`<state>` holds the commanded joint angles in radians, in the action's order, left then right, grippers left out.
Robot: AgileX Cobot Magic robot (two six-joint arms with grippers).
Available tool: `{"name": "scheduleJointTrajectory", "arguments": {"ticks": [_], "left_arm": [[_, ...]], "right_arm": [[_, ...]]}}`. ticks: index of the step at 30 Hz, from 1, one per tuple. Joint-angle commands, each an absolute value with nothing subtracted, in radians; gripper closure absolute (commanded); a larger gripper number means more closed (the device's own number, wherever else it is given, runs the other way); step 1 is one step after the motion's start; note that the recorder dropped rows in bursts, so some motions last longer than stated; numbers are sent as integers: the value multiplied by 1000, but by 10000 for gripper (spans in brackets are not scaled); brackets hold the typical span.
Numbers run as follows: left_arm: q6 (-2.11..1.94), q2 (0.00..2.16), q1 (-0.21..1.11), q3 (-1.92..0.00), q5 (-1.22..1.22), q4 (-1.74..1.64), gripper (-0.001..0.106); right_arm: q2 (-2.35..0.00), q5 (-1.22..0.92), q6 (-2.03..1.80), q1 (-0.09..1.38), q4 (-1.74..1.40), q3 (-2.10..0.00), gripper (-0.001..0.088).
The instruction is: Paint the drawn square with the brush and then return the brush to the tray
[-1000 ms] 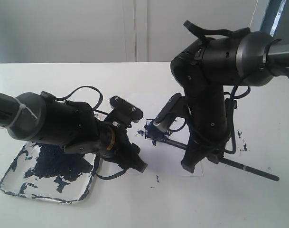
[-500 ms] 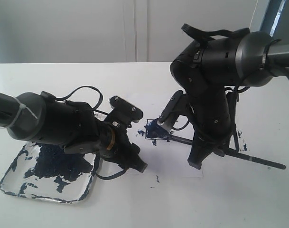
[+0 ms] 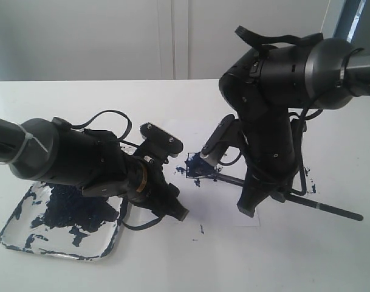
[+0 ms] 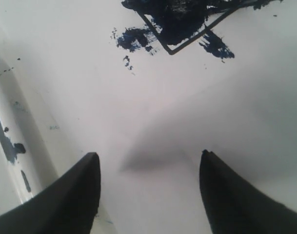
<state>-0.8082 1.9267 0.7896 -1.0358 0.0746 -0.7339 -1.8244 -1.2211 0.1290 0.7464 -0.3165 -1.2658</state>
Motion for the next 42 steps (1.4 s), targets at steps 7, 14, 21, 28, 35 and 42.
{"name": "scheduleJointTrajectory", "arguments": {"ticks": [7, 14, 21, 28, 35, 42], "left_arm": [[-808, 1927, 790, -1036, 75, -734, 425], [-808, 1927, 790, -1036, 75, -734, 425], [-808, 1927, 790, -1036, 75, -734, 425], [-808, 1927, 790, -1036, 77, -734, 425], [-808, 1927, 790, -1036, 75, -734, 425], [-808, 1927, 790, -1036, 75, -734, 425]], "right_arm": [[-1824, -1221, 129, 746, -314, -1266, 868], [-1824, -1221, 127, 746, -378, -1209, 868], [-1824, -1221, 79, 746, -442, -1183, 868], [-1824, -1221, 74, 746, -465, -1183, 868], [-1779, -1221, 66, 746, -467, -1185, 868], [-1748, -1140, 21, 746, -466, -1185, 868]]}}
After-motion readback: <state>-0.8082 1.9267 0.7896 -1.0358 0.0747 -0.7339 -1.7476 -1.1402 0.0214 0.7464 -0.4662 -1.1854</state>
